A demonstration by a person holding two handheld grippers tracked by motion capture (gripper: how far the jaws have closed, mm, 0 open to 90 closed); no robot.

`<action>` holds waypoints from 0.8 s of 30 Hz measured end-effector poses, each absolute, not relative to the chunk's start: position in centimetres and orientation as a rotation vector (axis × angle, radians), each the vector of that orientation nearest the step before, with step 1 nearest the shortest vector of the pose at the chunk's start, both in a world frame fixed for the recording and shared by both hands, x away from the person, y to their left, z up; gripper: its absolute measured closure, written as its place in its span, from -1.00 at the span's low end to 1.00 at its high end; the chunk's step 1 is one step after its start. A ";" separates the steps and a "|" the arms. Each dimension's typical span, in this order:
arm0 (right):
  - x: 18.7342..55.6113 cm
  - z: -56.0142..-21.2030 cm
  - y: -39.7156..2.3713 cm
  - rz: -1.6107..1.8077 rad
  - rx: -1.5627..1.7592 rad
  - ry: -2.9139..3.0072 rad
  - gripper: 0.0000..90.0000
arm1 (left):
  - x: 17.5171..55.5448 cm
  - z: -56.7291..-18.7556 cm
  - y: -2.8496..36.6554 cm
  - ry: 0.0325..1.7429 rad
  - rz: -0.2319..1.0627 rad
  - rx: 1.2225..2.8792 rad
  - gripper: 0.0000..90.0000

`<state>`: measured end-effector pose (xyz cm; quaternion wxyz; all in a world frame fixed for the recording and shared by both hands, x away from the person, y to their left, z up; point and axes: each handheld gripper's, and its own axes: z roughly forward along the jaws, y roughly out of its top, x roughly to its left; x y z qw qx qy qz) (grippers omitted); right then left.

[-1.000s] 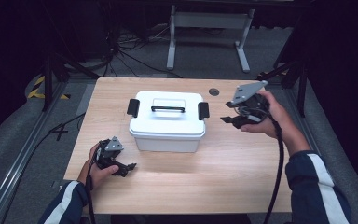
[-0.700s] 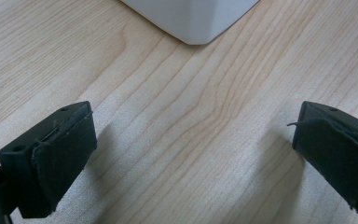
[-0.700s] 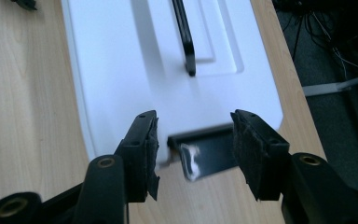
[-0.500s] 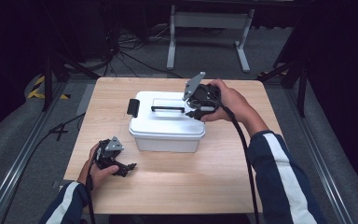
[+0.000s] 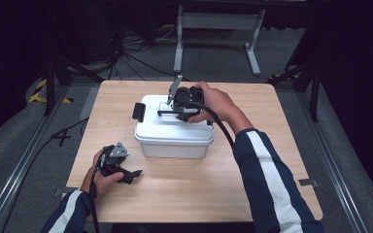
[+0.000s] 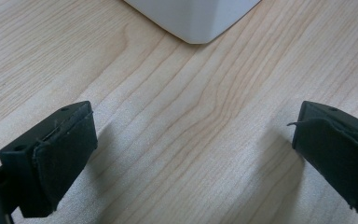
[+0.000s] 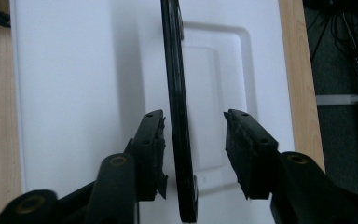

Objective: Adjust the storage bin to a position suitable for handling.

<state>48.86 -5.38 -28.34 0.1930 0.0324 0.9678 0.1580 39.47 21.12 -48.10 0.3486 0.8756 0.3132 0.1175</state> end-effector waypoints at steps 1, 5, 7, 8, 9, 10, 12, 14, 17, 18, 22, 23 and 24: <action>48.9 -28.3 -5.4 0.443 0.091 2.716 0.36 | 39.5 -48.1 21.1 0.812 0.305 2.269 -0.99; 49.1 -28.5 -4.5 0.439 0.049 2.708 0.64 | 39.5 -48.1 21.1 0.812 0.304 2.269 -0.99; 49.1 -28.5 -4.3 0.437 0.032 2.700 0.76 | 39.5 -48.1 21.1 0.811 0.305 2.269 -0.99; 49.0 -28.4 -4.2 0.435 0.011 2.688 0.83 | 39.5 -48.1 21.1 0.812 0.303 2.269 -0.99; 48.9 -28.5 -4.2 0.431 -0.001 2.678 0.85 | 39.5 -48.1 21.1 0.811 0.304 2.270 -0.99; 48.9 -28.6 -4.1 0.434 -0.021 2.684 0.86 | 39.5 -48.1 21.1 0.812 0.303 2.269 -0.99; 48.7 -28.6 -4.2 0.437 -0.037 2.681 0.87 | 39.5 -48.1 21.1 0.810 0.301 2.269 -0.99; 48.6 -28.5 -4.2 0.421 -0.054 2.675 0.87 | 39.5 -48.1 21.1 0.810 0.300 2.269 -0.99; 48.4 -28.2 -4.1 0.422 -0.068 2.656 0.87 | 39.5 -48.1 21.1 0.809 0.302 2.270 -0.99; 48.3 -28.1 -4.1 0.431 -0.076 2.649 0.87 | 39.5 -48.1 21.2 0.805 0.307 2.270 -0.99; 48.1 -27.5 -4.6 0.473 -0.069 2.630 0.88 | 39.5 -48.1 21.2 0.802 0.306 2.271 -1.00; 48.1 -27.4 -4.7 0.480 -0.068 2.625 0.88 | 39.5 -48.1 21.2 0.803 0.306 2.271 -0.99; 48.1 -27.2 -4.8 0.486 -0.066 2.620 0.88 | 39.5 -48.1 21.2 0.802 0.307 2.270 -1.00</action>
